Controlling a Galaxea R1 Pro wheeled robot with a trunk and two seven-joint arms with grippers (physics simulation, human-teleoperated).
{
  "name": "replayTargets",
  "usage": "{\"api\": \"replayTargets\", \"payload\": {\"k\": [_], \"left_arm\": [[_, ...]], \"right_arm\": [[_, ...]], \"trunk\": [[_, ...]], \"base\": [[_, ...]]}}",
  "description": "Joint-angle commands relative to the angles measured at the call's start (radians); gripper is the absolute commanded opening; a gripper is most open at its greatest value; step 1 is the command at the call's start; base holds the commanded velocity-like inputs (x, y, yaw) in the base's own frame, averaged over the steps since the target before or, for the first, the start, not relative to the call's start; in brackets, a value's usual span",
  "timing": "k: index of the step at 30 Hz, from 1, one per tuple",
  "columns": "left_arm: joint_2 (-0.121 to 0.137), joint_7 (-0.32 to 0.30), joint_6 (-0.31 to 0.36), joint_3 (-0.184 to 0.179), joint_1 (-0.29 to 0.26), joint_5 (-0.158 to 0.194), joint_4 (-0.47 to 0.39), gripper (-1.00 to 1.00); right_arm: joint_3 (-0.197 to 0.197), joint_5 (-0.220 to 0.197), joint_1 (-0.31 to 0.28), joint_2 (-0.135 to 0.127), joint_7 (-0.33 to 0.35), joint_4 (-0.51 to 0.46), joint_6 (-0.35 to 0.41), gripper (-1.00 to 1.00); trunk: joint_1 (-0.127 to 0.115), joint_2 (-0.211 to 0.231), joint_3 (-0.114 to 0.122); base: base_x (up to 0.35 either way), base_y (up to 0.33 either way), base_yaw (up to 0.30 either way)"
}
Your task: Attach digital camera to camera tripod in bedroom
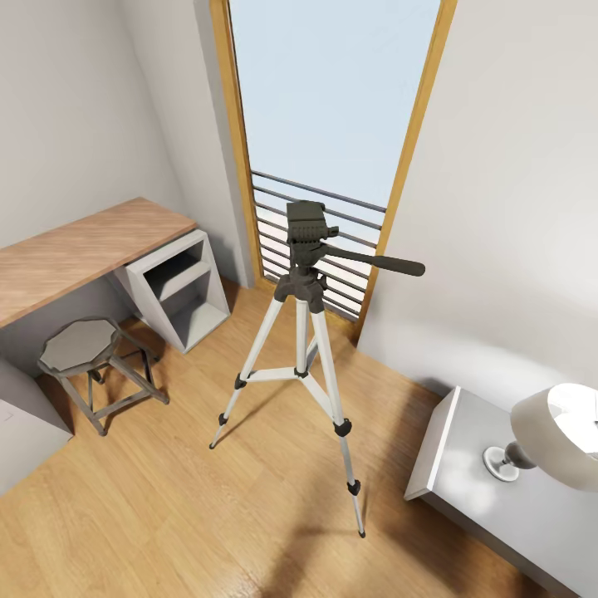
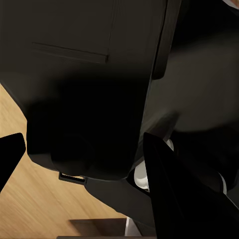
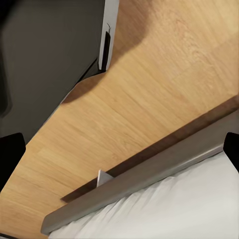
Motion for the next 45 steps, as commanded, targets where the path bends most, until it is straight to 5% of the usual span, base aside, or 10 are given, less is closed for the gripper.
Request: {"api": "replayTargets", "payload": {"k": [1, 13, 20, 24, 29, 30, 35, 38, 41, 45], "left_arm": [[0.0, 0.004, 0.001, -0.008, -0.001, 0.005, 0.0, -1.0], [0.001, 0.004, 0.001, -0.008, -0.001, 0.005, 0.0, -1.0], [0.001, 0.004, 0.001, -0.008, -0.001, 0.005, 0.0, -1.0], [0.001, 0.004, 0.001, -0.008, -0.001, 0.005, 0.0, -1.0], [0.001, 0.004, 0.001, -0.008, -0.001, 0.005, 0.0, -1.0], [0.001, 0.004, 0.001, -0.008, -0.001, 0.004, 0.0, -1.0], [0.001, 0.004, 0.001, -0.008, -0.001, 0.004, 0.0, -1.0], [0.001, 0.004, 0.001, -0.008, -0.001, 0.004, 0.0, -1.0], [0.001, 0.004, 0.001, -0.008, -0.001, 0.004, 0.0, -1.0], [0.001, 0.004, 0.001, -0.008, -0.001, 0.004, 0.0, -1.0]], "right_arm": [[-0.008, 0.008, -0.001, -0.001, 0.002, 0.003, -0.006, 1.0], [-0.006, 0.015, -0.001, -0.01, -0.008, -0.008, -0.005, 1.0], [-0.008, 0.02, 0.003, -0.011, -0.003, -0.173, 0.016, 1.0], [-0.008, 0.016, 0.004, -0.007, 0.003, -0.42, 0.157, 1.0], [-0.01, 0.008, 0.005, -0.003, 0.029, -0.733, 0.424, 1.0], [-0.01, 0.005, 0.005, -0.002, 0.051, -0.869, 0.53, 1.0], [-0.011, 0.0, 0.006, 0.0, 0.152, -1.265, 0.778, 1.0], [-0.011, 0.0, 0.0, 0.0, 0.204, -1.416, 0.86, 1.0], [-0.011, -0.001, -0.04, 0.0, 0.27, -1.527, 0.949, 1.0], [-0.012, -0.003, -0.219, 0.001, 0.396, -1.582, 1.117, 1.0]], "trunk": [[0.0, -0.002, -0.001], [0.0, -0.002, -0.001], [0.0, -0.002, -0.001], [0.0, -0.002, -0.001], [0.0, -0.002, -0.001], [0.0, -0.002, -0.001], [0.0, -0.002, -0.001], [0.0, -0.002, -0.001], [0.0, -0.002, -0.001], [0.0, -0.002, -0.001]], "base": [[0.0, 0.0, 0.0], [0.0, 0.0, 0.0], [0.0, 0.0, 0.0], [0.0, 0.0, 0.0], [0.0, 0.0, 0.0], [0.0, 0.0, 0.0], [0.0, 0.0, 0.0], [0.0, 0.0, 0.0], [0.0, 0.0, 0.0], [0.0, 0.0, 0.0]]}}
